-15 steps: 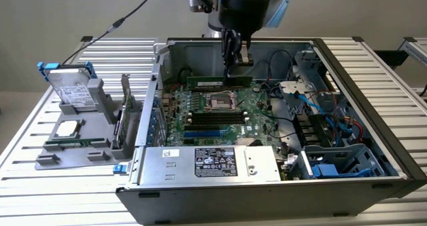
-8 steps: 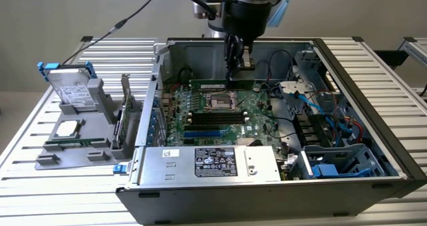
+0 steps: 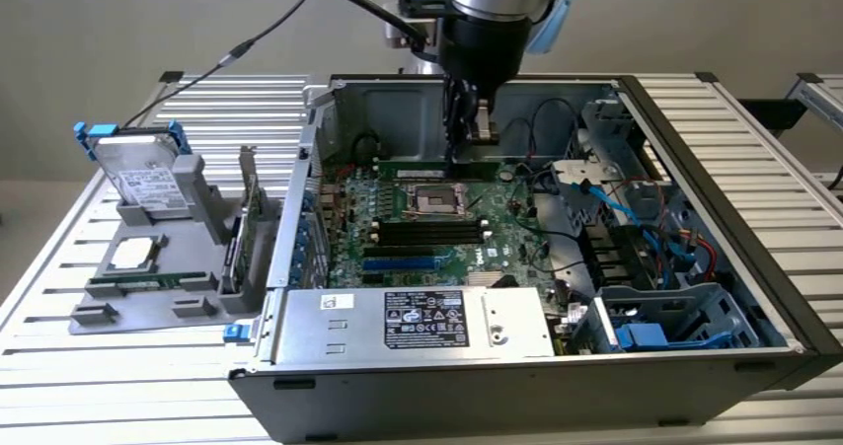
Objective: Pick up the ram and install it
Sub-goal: 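Pick up the ram and move it above insertion slot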
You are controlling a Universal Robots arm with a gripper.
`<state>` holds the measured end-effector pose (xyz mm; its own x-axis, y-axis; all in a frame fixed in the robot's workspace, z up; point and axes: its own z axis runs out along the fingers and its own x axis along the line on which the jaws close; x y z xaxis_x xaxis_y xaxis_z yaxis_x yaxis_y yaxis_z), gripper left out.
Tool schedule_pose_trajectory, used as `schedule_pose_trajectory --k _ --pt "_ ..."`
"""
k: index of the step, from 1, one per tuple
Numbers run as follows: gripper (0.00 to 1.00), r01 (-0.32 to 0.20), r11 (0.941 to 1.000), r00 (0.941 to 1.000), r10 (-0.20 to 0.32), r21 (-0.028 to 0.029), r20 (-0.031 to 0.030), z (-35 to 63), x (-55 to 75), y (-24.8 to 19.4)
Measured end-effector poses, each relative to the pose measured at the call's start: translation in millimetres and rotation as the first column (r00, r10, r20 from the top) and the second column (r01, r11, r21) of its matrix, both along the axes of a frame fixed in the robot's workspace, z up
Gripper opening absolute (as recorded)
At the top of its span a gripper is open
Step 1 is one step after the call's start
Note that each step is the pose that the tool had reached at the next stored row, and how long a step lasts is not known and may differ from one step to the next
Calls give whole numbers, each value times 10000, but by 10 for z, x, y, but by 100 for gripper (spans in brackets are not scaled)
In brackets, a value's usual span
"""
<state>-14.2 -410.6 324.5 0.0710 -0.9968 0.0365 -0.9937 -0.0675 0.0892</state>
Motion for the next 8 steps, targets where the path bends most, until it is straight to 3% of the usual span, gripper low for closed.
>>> schedule_pose_trajectory --k 8 --pt "14 23 10000 10000 -23 0 1 -146 4 167"
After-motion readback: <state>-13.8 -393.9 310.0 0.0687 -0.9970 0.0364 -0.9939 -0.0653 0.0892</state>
